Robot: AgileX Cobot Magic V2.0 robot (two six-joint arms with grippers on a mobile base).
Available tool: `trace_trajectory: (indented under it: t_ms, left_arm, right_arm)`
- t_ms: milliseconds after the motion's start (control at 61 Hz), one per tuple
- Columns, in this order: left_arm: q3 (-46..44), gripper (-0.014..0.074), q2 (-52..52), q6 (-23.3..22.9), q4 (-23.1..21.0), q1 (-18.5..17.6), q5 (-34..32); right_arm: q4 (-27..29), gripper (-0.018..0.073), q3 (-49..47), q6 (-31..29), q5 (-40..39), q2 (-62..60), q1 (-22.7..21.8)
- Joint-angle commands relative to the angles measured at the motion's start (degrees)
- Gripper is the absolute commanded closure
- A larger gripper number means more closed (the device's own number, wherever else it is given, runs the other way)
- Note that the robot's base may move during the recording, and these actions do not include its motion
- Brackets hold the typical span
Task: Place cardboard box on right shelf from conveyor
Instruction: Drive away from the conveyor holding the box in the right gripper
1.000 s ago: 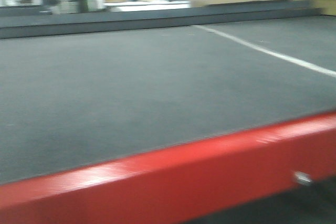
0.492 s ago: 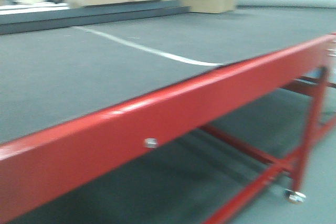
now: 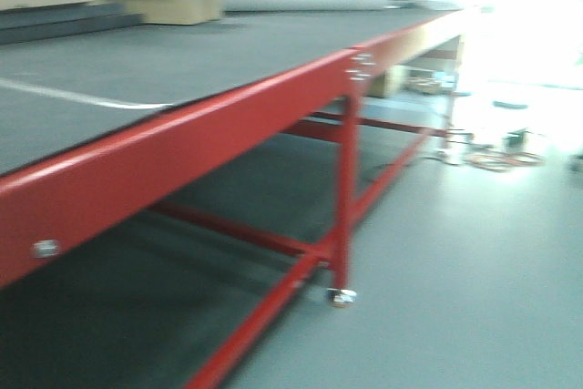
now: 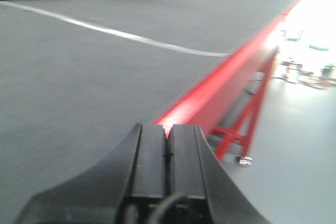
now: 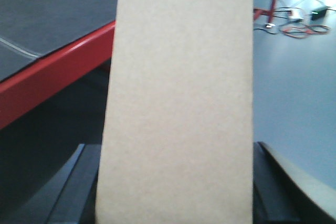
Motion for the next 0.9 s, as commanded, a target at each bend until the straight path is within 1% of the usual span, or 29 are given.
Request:
trace_trajectory:
  t_ms: [0, 885]
  left_arm:
    - [0.4, 0.0713, -0.9, 0.0, -0.3, 0.2, -5.0]
    - [0.4, 0.0713, -0.9, 0.0, -0.3, 0.3, -5.0]
  right_arm:
    - [-0.6, 0.0419, -1.3, -0.6, -5.4, 0.8, -0.3]
    - [-0.6, 0.0419, -1.3, -0.6, -5.4, 0.8, -0.3]
